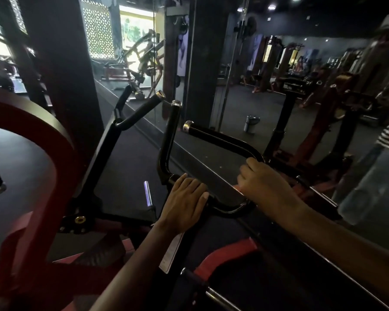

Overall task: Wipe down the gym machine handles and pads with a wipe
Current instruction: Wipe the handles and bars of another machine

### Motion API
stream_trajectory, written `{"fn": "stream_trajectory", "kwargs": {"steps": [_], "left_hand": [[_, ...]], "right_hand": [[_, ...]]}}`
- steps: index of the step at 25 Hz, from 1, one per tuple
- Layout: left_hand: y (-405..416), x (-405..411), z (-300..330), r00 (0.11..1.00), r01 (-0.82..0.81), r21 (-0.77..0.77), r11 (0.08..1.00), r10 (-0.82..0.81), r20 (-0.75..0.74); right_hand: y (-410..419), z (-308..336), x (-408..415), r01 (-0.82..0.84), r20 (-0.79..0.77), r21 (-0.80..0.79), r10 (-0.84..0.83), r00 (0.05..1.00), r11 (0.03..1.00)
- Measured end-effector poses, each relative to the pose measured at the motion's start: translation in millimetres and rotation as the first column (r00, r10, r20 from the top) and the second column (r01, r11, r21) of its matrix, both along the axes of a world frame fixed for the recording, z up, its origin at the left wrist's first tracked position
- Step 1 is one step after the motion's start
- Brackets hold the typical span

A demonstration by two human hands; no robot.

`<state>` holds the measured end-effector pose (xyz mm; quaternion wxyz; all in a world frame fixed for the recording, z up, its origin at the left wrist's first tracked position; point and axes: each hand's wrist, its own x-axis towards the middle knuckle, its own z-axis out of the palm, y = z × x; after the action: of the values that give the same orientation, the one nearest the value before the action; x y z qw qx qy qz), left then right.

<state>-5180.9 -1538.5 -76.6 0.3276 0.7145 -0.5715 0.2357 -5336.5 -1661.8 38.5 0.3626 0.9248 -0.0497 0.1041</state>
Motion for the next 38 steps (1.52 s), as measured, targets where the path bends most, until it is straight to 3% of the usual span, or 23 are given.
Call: {"fn": "stream_trajectory", "kwargs": {"steps": [2, 5, 8, 11, 15, 17, 20, 22, 25, 29, 31, 36, 38], "left_hand": [[-1.6, 2.6, -1.7, 1.000, 0.007, -0.011, 1.000, -0.007, 0.003], [-3.2, 6.1, -5.2, 1.000, 0.007, -0.002, 1.000, -0.007, 0.004], [-2.8, 7.7, -6.1, 1.000, 0.018, 0.035, 0.999, -0.017, -0.002], [-2.5, 8.3, -7.2, 0.999, 0.031, 0.039, 0.999, -0.030, -0.016], [-2.9, 7.4, -5.6, 0.999, 0.034, 0.009, 0.999, -0.034, -0.012], [-2.4, 6.2, -4.6, 1.000, 0.032, -0.003, 0.999, -0.032, -0.001], [-1.3, 1.7, -2.4, 1.000, 0.028, -0.024, 0.999, -0.028, -0.009], [-0.8, 1.4, -2.7, 1.000, 0.028, -0.024, 0.999, -0.029, -0.011], [-0.4, 2.0, -3.2, 1.000, 0.023, -0.012, 1.000, -0.023, -0.017], [-1.3, 0.9, -3.4, 1.000, 0.012, -0.022, 1.000, -0.013, -0.016], [-1.6, 1.8, -3.8, 1.000, 0.014, -0.031, 0.999, -0.014, -0.011], [-0.3, 1.4, -3.3, 1.000, 0.009, 0.000, 1.000, -0.009, -0.021], [0.8, 0.3, -2.3, 1.000, 0.002, 0.010, 1.000, -0.002, -0.023]], "right_hand": [[23.0, -11.0, 0.9, 0.085, 0.094, 0.161, -0.101, 0.990, 0.983], [65.1, -34.0, 9.9, 0.249, 0.018, 0.339, -0.271, 0.963, 0.907], [84.3, -36.5, 18.3, 0.273, 0.069, 0.508, -0.354, 0.933, 0.817], [82.4, -33.9, 27.7, 0.148, 0.144, 0.788, -0.413, 0.899, 0.598], [64.8, -41.2, 28.0, -0.006, 0.235, 0.870, -0.405, 0.884, 0.493], [48.8, -29.9, 16.9, -0.102, 0.358, 0.785, -0.312, 0.880, 0.611], [16.8, 5.1, 1.7, -0.141, 0.467, 0.440, -0.092, 0.879, 0.887], [1.8, 25.7, -2.3, -0.053, 0.339, 0.179, -0.011, 0.941, 0.983], [-11.7, 28.5, -7.9, -0.008, 0.192, -0.041, 0.016, 0.981, 0.999], [-11.3, 15.6, -13.3, -0.083, 0.019, -0.125, 0.086, 0.996, 0.989], [-0.3, 9.9, -10.9, -0.028, -0.038, -0.120, 0.024, 0.999, 0.992], [39.1, -21.3, -0.3, 0.130, 0.042, 0.082, -0.134, 0.990, 0.988], [56.3, -36.4, 5.4, 0.216, -0.010, 0.209, -0.219, 0.976, 0.954]]}}
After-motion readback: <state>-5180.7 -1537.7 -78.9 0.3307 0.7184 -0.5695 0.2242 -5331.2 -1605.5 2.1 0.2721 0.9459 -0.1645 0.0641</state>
